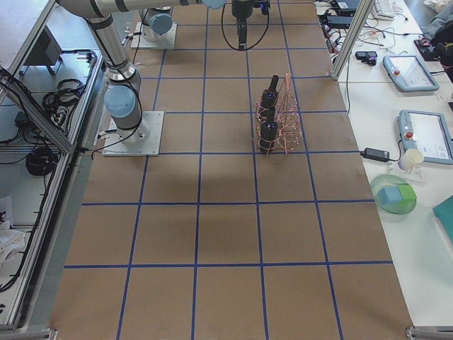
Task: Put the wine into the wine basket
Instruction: 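Lift the bottle with the left gripper and carry it toward the table center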
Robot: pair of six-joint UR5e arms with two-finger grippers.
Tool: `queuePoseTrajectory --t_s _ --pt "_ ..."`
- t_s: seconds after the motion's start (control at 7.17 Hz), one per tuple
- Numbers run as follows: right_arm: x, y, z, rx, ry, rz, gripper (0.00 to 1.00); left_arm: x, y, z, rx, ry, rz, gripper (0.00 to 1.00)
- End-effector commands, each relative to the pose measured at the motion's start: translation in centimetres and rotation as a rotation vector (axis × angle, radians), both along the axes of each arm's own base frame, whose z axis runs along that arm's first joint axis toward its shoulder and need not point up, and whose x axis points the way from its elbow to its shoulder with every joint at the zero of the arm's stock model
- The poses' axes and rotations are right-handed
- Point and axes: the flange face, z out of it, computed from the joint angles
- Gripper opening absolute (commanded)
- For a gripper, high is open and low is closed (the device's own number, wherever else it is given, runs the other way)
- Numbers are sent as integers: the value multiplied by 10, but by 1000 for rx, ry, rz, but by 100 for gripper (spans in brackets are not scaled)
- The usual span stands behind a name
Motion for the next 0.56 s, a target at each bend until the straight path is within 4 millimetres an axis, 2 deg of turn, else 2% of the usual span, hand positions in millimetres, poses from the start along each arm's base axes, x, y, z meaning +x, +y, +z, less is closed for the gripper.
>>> queuePoseTrajectory --t_s 0.0,0.42 --pt "0 0 0 1 -1 0 100 -70 9 -1 9 13 33 0" --pt "0 0 0 1 0 0 100 -169 30 0 13 67 70 0"
